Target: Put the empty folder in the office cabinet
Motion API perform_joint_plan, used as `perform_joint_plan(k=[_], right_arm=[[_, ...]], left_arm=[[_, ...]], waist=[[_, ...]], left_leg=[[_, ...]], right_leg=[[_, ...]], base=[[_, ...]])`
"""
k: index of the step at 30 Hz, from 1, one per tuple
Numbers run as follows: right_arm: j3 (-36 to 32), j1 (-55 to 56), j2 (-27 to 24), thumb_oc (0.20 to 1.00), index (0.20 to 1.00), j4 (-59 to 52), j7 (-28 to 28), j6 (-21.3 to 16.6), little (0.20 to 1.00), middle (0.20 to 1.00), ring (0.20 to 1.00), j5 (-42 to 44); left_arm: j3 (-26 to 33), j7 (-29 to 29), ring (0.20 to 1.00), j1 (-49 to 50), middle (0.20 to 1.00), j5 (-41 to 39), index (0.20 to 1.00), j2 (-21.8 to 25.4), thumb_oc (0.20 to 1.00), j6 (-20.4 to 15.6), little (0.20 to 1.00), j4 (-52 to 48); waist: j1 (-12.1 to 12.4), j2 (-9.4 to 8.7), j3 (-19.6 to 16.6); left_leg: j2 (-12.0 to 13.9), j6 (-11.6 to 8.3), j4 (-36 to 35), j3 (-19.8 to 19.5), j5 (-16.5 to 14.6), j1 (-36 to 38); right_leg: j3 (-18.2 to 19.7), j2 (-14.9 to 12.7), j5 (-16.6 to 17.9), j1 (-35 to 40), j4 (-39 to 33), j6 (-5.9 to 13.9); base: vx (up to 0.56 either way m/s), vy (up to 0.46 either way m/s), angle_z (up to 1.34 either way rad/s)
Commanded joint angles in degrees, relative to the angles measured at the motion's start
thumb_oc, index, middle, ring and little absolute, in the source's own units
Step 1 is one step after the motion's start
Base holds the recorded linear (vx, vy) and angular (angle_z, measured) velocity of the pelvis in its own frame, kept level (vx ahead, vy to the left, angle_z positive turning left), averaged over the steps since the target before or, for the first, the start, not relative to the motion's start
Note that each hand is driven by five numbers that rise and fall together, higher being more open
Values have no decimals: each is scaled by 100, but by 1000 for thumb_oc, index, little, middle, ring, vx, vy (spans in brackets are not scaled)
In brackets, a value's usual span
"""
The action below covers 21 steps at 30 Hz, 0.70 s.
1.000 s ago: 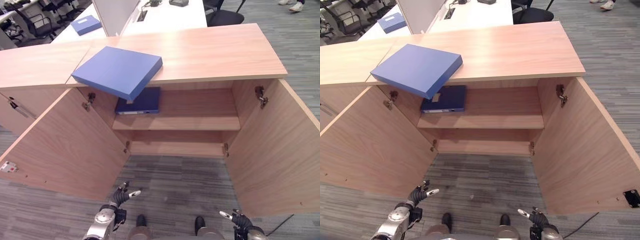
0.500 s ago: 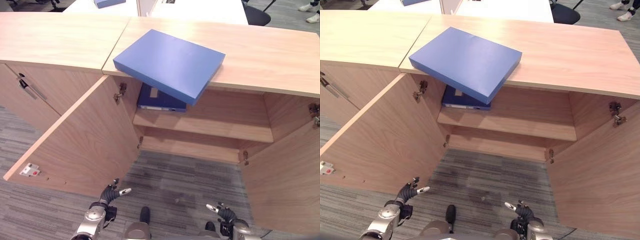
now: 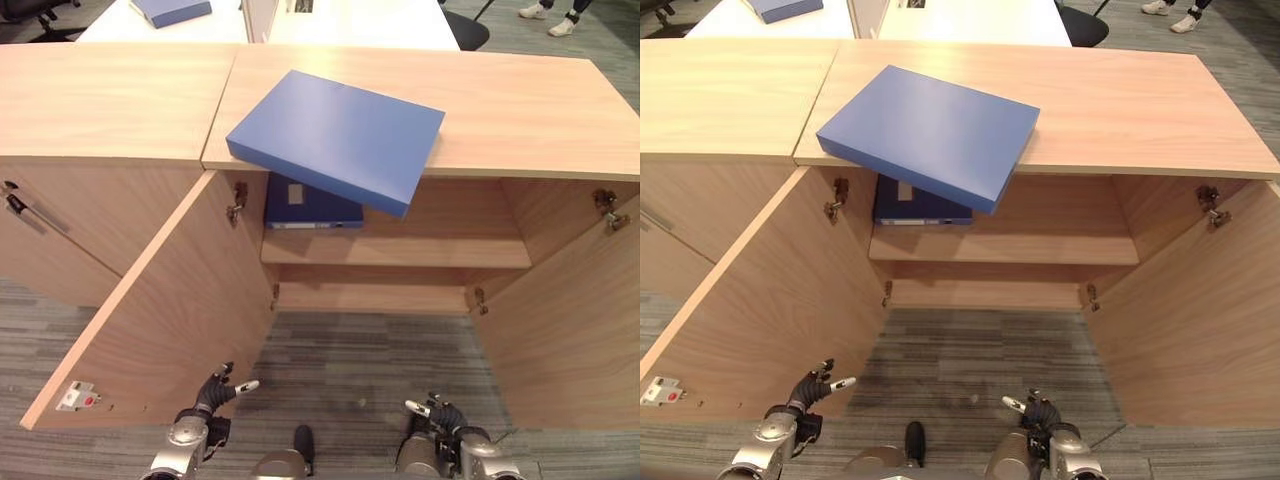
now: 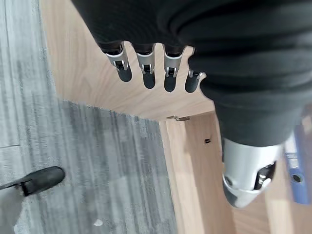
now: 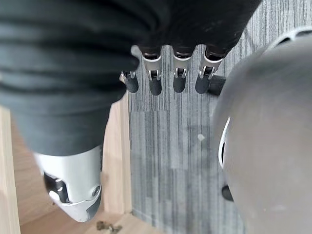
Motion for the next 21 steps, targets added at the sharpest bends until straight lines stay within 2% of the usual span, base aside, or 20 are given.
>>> perform_joint_plan(k=[1, 4, 11, 13, 15, 16, 17, 18, 21], right_arm=[[-75, -56, -305, 1000, 1000, -146, -45, -47, 1000, 1000, 1000, -45], [-89, -15, -332, 1000, 1000, -123, -36, -56, 1000, 1000, 1000, -52], [-100, 126, -516, 1000, 1000, -124, 8, -73, 1000, 1000, 1000, -43], [-124, 135, -568, 1000, 1000, -86, 12, -87, 1000, 1000, 1000, -8], [-133, 157, -631, 1000, 1000, -59, 26, -85, 1000, 1000, 1000, 14], [-131, 171, -719, 1000, 1000, -43, 20, -78, 1000, 1000, 1000, 21], [-133, 168, -718, 1000, 1000, -43, 20, -78, 1000, 1000, 1000, 21], [-158, 144, -784, 1000, 1000, -20, 1, -52, 1000, 1000, 1000, 45], [-181, 121, -810, 1000, 1000, -6, -13, -38, 1000, 1000, 1000, 63]], left_arm=[[134, 40, 1000, -133, 1000, 95, 1000, -68, 1000, -206, 1000, -140], [141, 44, 1000, -124, 1000, 108, 1000, -106, 1000, -216, 1000, -144], [130, 42, 1000, -40, 1000, -12, 1000, -268, 1000, -214, 1000, -164], [122, 14, 1000, -30, 1000, -63, 1000, -291, 1000, -208, 1000, -200], [128, -18, 1000, -19, 1000, -101, 1000, -302, 1000, -194, 1000, -232], [124, -35, 1000, -26, 1000, -129, 1000, -310, 1000, -167, 1000, -254], [123, -35, 1000, -30, 1000, -130, 1000, -309, 1000, -166, 1000, -254], [102, -27, 1000, -71, 1000, -159, 1000, -323, 1000, -145, 1000, -261], [100, -22, 1000, -75, 1000, -170, 1000, -327, 1000, -134, 1000, -266]], waist=[[-48, 189, 82], [-59, 160, -4], [-192, 339, -203], [-203, 369, -194], [-198, 371, -138], [-138, 305, 1], [-154, 306, 8], [-98, 140, 141], [-108, 66, 146]], left_leg=[[457, -591, 16, -668, -368, 18], [434, -640, 16, -643, -422, 105], [1006, -1019, 140, -709, -316, 247], [1166, -1116, 513, -745, -190, 107], [1247, -1218, 1101, -845, 122, -100], [1193, -1254, 1828, -1091, 514, -420], [1191, -1257, 1859, -1115, 505, -441], [1003, -1224, 2526, -1395, 767, -851], [943, -1188, 2779, -1399, 721, -1048]], right_leg=[[433, 122, -160, 187, 327, 39], [467, 77, -71, 309, 213, 46], [397, 497, -553, 719, 143, -235], [366, 613, -725, 810, 183, -352], [357, 742, -877, 953, 202, -507], [350, 819, -976, 1142, 160, -650], [333, 818, -977, 1150, 158, -652], [365, 798, -1009, 1251, 115, -758], [324, 772, -1026, 1290, 74, -773]], base=[[120, -59, 19], [121, -107, 16], [127, -225, -4], [54, -188, -3], [44, -227, 3], [20, -196, 3], [37, -261, 1], [22, -132, -12], [41, -108, -7]])
